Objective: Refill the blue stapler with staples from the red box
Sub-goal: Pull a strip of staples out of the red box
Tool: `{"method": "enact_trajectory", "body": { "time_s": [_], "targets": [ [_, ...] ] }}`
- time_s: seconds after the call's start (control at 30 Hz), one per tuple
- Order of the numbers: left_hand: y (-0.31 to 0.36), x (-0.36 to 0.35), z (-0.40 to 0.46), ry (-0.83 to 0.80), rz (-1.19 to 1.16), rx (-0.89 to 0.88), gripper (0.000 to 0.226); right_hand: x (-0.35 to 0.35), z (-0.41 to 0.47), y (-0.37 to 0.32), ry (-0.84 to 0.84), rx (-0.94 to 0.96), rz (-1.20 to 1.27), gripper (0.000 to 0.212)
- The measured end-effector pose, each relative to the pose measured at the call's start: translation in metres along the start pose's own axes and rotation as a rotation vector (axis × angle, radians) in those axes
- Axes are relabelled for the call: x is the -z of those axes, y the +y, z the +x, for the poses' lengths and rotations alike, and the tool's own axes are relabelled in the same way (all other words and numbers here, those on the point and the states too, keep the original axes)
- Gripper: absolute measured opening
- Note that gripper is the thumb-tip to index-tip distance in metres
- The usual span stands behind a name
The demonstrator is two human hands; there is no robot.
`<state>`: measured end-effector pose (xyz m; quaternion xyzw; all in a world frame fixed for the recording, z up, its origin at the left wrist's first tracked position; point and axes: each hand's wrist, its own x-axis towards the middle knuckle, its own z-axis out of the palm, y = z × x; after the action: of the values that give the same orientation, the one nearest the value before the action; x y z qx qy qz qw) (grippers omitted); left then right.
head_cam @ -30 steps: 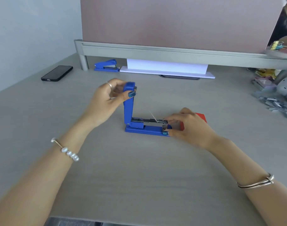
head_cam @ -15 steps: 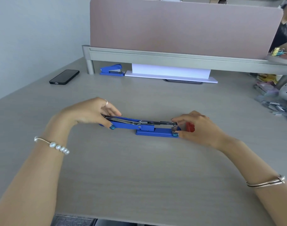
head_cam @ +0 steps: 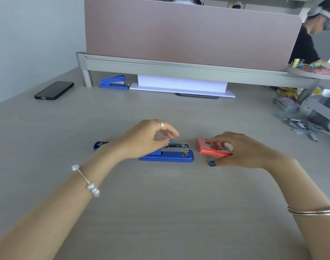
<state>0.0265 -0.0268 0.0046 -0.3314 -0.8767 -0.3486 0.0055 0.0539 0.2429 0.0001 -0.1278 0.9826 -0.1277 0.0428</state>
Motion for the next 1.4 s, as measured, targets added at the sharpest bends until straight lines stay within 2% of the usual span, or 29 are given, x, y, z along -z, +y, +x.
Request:
{"method": "enact_trajectory", "body": {
  "time_s": [0.13,0.27,0.37,0.43,0.57,0.73,0.93,1.2,1.33,1.4],
  "targets": [
    [0.016,-0.023,0.022,-0.019,0.089,-0.089,0.034,-0.001,0.012,-0.007,0.108,0.177,0.044,0.043],
    [0.019,-0.037,0.026,0.014,0.011,-0.126,0.038,-0.021,0.015,-0.007,0.275,0.298,0.194,0.038],
    [0.013,-0.040,0.019,0.037,-0.017,-0.133,0.031,-0.029,0.012,-0.003,0.291,0.285,0.389,0.038],
    [0.012,-0.043,0.017,0.108,0.044,-0.170,0.026,-0.027,0.011,-0.003,0.270,0.283,0.469,0.040],
    [0.016,-0.046,0.016,0.241,0.136,-0.325,0.014,-0.027,0.010,-0.003,0.260,0.321,0.482,0.042],
    [0.009,-0.045,0.015,0.256,0.202,-0.398,0.022,-0.024,0.006,-0.004,0.390,0.390,0.388,0.033],
    [0.014,-0.049,0.015,0.493,0.462,-0.664,0.015,-0.018,0.003,-0.004,0.428,0.407,0.585,0.031],
    [0.016,-0.049,0.010,0.400,0.267,-0.549,0.024,-0.025,0.002,-0.009,0.395,0.365,0.618,0.028],
    [0.018,-0.049,0.008,0.370,0.260,-0.486,0.023,-0.027,0.004,-0.010,0.505,0.373,0.425,0.025],
    [0.018,-0.050,0.007,0.344,0.215,-0.460,0.024,-0.027,0.004,-0.011,0.549,0.375,0.418,0.025]
  ]
}}
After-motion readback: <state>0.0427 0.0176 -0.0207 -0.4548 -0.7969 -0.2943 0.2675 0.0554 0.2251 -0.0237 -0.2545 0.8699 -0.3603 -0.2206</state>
